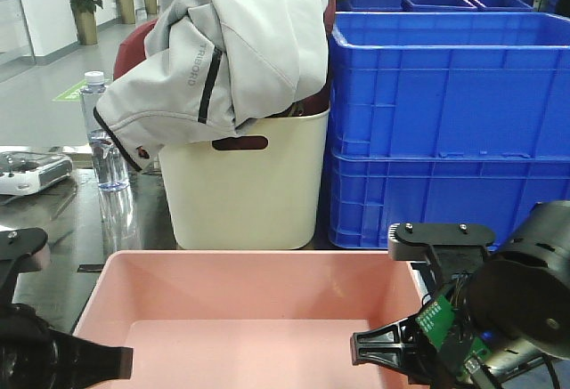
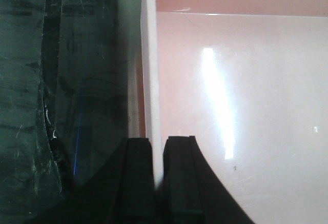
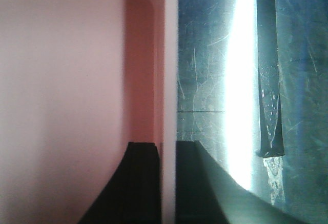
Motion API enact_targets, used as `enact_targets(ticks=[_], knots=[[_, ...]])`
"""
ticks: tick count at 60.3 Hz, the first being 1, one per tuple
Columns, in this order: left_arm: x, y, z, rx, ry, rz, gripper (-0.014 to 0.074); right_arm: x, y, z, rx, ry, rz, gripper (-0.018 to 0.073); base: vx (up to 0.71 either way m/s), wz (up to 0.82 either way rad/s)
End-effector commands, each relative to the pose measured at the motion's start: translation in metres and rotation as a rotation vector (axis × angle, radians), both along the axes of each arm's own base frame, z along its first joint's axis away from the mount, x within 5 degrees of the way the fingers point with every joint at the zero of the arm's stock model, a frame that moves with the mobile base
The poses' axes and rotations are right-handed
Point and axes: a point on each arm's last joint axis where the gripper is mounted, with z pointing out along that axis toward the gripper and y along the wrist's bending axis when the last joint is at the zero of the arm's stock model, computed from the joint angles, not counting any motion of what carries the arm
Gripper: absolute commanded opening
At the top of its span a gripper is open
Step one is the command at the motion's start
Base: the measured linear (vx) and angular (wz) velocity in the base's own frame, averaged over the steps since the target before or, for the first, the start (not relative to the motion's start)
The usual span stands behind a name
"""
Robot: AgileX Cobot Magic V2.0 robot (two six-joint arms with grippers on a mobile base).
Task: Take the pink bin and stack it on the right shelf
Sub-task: 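Lower the held pink bin onto the metal table surface, then open both grippers and raise them away from the pink bin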
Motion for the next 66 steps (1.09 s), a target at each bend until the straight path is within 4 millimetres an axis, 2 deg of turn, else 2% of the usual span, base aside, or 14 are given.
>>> enact_targets(ticks=[1, 8, 21, 30, 35, 44, 55, 61, 66], knots=[[0.0, 0.004, 0.02, -0.015, -0.118, -0.011, 0.0175, 0.002, -0.011, 0.018, -0.053, -0.098, 0.004, 0.0029, 0.0, 0.0], [0.0, 0.004, 0.02, -0.013, -0.12, -0.012, 0.0175, 0.002, -0.011, 0.018, -0.053, -0.098, 0.004, 0.0029, 0.0, 0.0], [0.01, 0.001, 0.026, 0.052, -0.224, -0.081, 0.0181, 0.008, -0.013, 0.021, -0.06, -0.122, 0.037, 0.0034, 0.0, 0.0], [0.035, -0.006, 0.025, 0.105, -0.212, -0.063, 0.0188, 0.033, -0.025, 0.026, -0.043, -0.108, -0.029, 0.0058, 0.0, 0.0], [0.052, -0.009, 0.023, 0.134, -0.185, -0.046, 0.0197, 0.045, -0.024, 0.024, -0.041, -0.094, 0.015, 0.0086, 0.0, 0.0], [0.08, -0.011, 0.014, 0.181, -0.137, -0.034, 0.0232, 0.068, -0.02, 0.01, -0.07, -0.065, 0.038, 0.0176, 0.0, 0.0], [0.095, -0.023, 0.0, 0.198, -0.08, -0.084, 0.034, 0.081, -0.012, -0.002, -0.059, -0.074, 0.049, 0.038, 0.0, 0.0], [0.094, -0.026, -0.002, 0.178, -0.059, -0.106, 0.0419, 0.08, -0.012, 0.003, -0.048, -0.093, 0.053, 0.0496, 0.0, 0.0], [0.089, -0.025, 0.005, 0.161, -0.066, -0.126, 0.0479, 0.072, -0.016, 0.017, -0.033, -0.135, 0.056, 0.0566, 0.0, 0.0]])
